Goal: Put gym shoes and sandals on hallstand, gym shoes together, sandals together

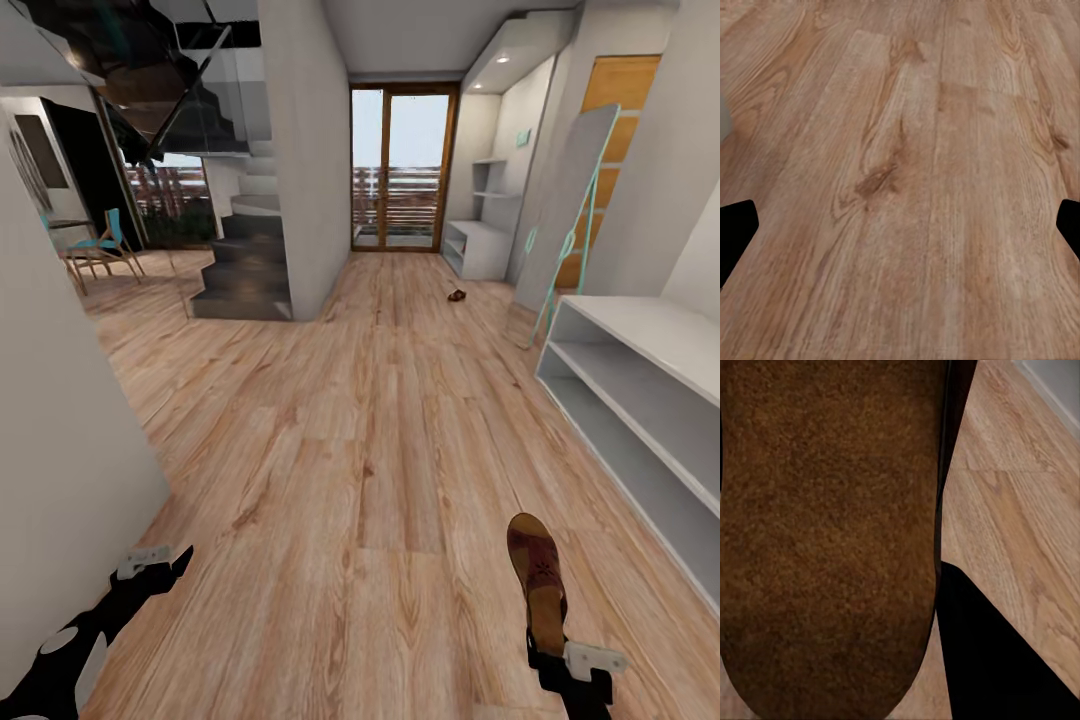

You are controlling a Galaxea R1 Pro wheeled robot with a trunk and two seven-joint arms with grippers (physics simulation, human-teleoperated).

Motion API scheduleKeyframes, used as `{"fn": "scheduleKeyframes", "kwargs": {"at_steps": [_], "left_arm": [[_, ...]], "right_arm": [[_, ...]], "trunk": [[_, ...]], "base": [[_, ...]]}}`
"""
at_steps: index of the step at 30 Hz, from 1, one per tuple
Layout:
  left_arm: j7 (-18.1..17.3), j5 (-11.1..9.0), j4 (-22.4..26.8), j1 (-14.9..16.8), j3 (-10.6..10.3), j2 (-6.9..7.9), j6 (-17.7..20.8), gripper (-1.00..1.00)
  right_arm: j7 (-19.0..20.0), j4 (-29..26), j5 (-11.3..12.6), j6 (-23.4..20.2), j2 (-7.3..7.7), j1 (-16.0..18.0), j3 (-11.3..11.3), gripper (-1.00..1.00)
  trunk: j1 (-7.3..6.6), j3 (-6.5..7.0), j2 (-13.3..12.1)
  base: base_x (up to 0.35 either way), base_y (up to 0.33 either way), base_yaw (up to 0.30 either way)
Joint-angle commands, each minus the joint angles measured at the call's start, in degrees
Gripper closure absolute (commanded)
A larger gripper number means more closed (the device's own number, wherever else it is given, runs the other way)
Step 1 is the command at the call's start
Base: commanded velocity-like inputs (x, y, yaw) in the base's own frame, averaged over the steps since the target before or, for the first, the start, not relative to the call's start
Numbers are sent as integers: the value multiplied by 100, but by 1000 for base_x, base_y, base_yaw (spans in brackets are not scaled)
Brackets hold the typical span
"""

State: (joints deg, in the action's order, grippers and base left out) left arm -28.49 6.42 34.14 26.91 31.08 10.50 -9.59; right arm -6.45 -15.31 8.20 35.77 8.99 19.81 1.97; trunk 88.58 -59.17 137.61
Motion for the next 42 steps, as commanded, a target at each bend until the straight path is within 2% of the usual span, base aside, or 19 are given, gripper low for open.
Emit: {"fn": "scheduleKeyframes", "kwargs": {"at_steps": [1,11,24,27,30,32,33,35,37,42], "left_arm": [[-34,61,-4,7,38,-4,-34,-100],[-34,61,1,7,38,-4,-34,-100],[-34,61,-17,7,38,-6,-34,-100],[-29,46,-62,-77,35,-66,-48,-100],[-23,11,-80,-231,37,-142,-296,-100],[52,-2,-213,-309,46,-334,-825,-100],[92,-4,-264,-327,48,-381,-950,-100],[550,-16,-468,-438,47,-576,-1539,-100],[813,-22,-501,-461,44,-610,-1675,-100],[1089,-29,-505,-484,39,-594,-1799,-100]], "right_arm": [[4,2,59,18,2,2,23,100],[4,2,61,18,-3,1,23,100],[4,2,59,18,-11,0,23,100],[4,2,59,18,-11,2,23,100],[4,2,59,18,-12,-1,23,100],[4,2,59,18,-12,-1,23,100],[4,2,59,18,-12,-2,23,100],[4,2,59,18,-16,1,23,100],[4,2,59,18,-15,2,23,100],[4,2,59,18,-15,2,23,100]], "trunk": [[2,-5,2],[2,-5,2],[2,-5,2],[2,-5,2],[2,-5,2],[2,-5,2],[2,-5,2],[2,-5,2],[2,-5,2],[2,-5,2]], "base": [[338,0,0],[338,0,-4],[338,0,-150],[338,0,-6],[338,0,-2],[338,0,-1],[338,0,0],[338,0,0],[338,0,0],[338,0,0]]}}
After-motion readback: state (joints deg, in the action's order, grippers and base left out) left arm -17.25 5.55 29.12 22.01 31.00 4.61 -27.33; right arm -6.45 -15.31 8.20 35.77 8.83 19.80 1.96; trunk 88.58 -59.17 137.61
